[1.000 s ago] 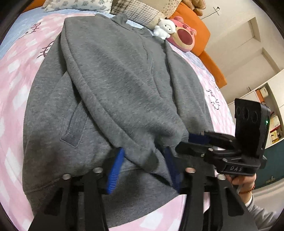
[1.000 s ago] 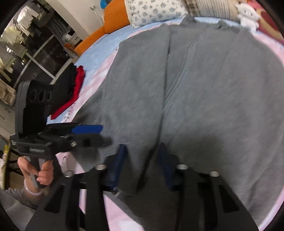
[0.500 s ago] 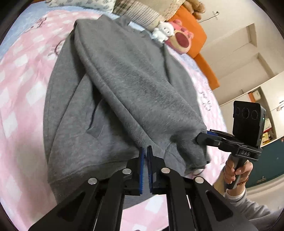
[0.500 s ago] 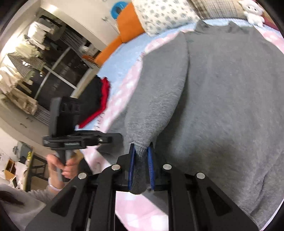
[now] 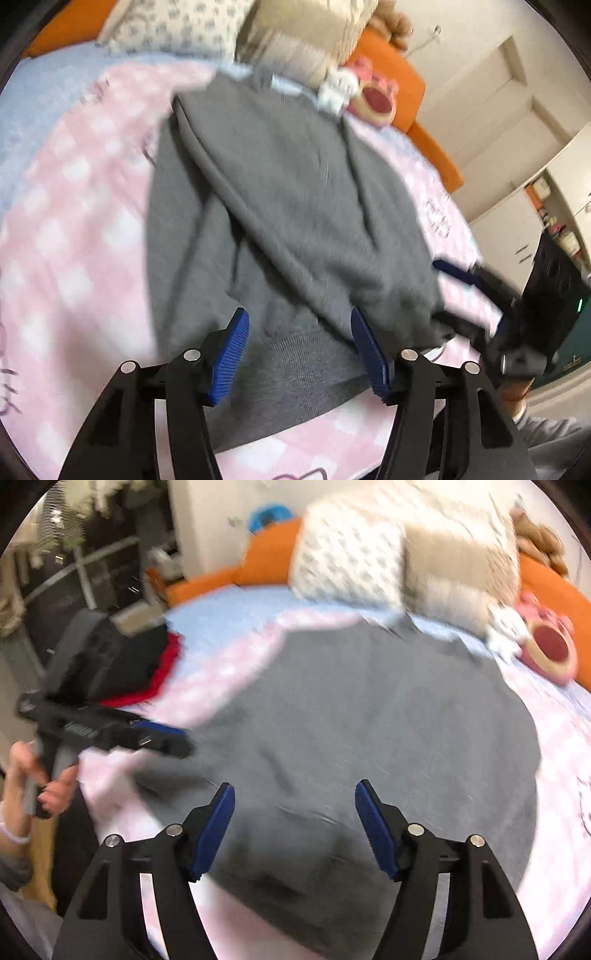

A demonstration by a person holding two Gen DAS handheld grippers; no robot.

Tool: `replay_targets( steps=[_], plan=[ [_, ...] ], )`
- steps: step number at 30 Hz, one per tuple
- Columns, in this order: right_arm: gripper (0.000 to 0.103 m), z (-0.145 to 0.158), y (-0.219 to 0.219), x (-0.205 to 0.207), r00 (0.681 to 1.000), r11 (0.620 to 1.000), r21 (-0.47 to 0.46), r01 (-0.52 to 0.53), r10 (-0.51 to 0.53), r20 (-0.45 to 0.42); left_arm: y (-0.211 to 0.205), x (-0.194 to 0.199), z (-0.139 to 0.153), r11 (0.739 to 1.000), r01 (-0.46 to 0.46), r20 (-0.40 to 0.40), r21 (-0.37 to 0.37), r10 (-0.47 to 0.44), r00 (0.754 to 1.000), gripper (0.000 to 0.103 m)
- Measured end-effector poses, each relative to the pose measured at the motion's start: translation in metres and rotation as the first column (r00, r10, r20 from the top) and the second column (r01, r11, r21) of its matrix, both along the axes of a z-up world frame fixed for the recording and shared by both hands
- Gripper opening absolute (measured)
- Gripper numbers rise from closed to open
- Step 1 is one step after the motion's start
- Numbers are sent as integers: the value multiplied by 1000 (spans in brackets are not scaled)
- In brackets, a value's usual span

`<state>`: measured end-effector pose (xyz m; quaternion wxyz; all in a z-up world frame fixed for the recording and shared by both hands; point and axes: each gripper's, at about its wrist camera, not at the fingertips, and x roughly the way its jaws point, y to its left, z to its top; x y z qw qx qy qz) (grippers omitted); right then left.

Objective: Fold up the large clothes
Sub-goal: 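Open both tools, then close the right tool on the sweatshirt's other side edge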

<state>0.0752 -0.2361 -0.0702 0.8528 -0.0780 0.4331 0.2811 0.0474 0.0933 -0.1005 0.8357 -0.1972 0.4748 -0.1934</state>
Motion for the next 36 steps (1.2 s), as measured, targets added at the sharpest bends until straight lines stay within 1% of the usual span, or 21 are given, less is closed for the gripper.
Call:
replay_targets(
  steps=[2, 4, 6, 9, 11, 13, 16, 17, 19, 21, 22, 23, 26, 28, 30, 32, 34, 36],
  plan=[
    [68, 8, 24, -11, 999, 998, 44, -48, 47, 17, 24, -3, 17, 998, -52, 45, 19, 51, 998, 73],
    [69, 7, 50, -19, 996, 995, 54, -86, 85, 27, 44, -2, 26, 996, -91, 63, 16, 90, 994, 75],
    [69, 2, 75, -21, 993, 992, 50, -114, 113, 24, 65, -1, 25, 992, -123, 60, 9, 122, 991, 75],
    [69, -20, 111, -30, 988, 986, 65, -151, 151, 8, 88, 7, 12, 988, -151, 25, -14, 151, 988, 75],
    [68, -38, 131, -31, 988, 986, 63, -152, 153, -24, 98, 12, 0, 988, -154, 3, -24, 154, 988, 75],
    [68, -53, 149, -34, 990, 989, 31, -141, 142, -25, 102, 23, -11, 988, -149, -18, -31, 148, 989, 75],
    [66, -76, 170, -34, 991, 989, -53, -136, 136, 1, 104, 44, -23, 989, -142, -45, -34, 141, 989, 75],
    [66, -82, 173, -35, 991, 989, -69, -134, 135, 2, 105, 51, -25, 990, -139, -48, -39, 137, 989, 75],
    [60, -94, 177, -36, 990, 987, -80, -138, 138, -8, 108, 67, -26, 990, -137, -53, -36, 135, 989, 75],
    [51, -103, 179, -39, 991, 984, -115, -134, 135, 1, 111, 85, -24, 990, -139, -56, -36, 136, 989, 75],
    [48, -107, 178, -39, 991, 984, -124, -130, 132, 8, 112, 92, -22, 990, -137, -56, -35, 135, 989, 75],
    [42, -109, 176, -40, 992, 985, -121, -122, 124, 15, 112, 98, -21, 990, -136, -58, -33, 134, 989, 75],
    [31, -109, 170, -33, 995, 991, -85, -100, 101, 1, 110, 125, -17, 991, -133, -66, 5, 133, 989, 75],
    [28, -107, 165, -29, 995, 994, -63, -95, 94, -9, 107, 144, -14, 991, -130, -71, 35, 133, 989, 75],
    [22, -103, 163, -28, 996, 995, -39, -90, 90, -19, 106, 165, -12, 987, -134, -73, 89, 141, 987, 75],
    [21, -98, 164, -33, 995, 995, -28, -94, 94, -18, 109, 189, -13, 978, -157, -80, 137, 169, 982, 75],
    [21, -95, 166, -37, 995, 995, -21, -102, 102, -18, 112, 208, -17, 971, -177, -91, 160, 193, 977, 75],
    [21, -93, 166, -39, 994, 994, -8, -105, 105, -21, 115, 225, -21, 972, -184, -101, 143, 199, 975, 74]
  ],
)
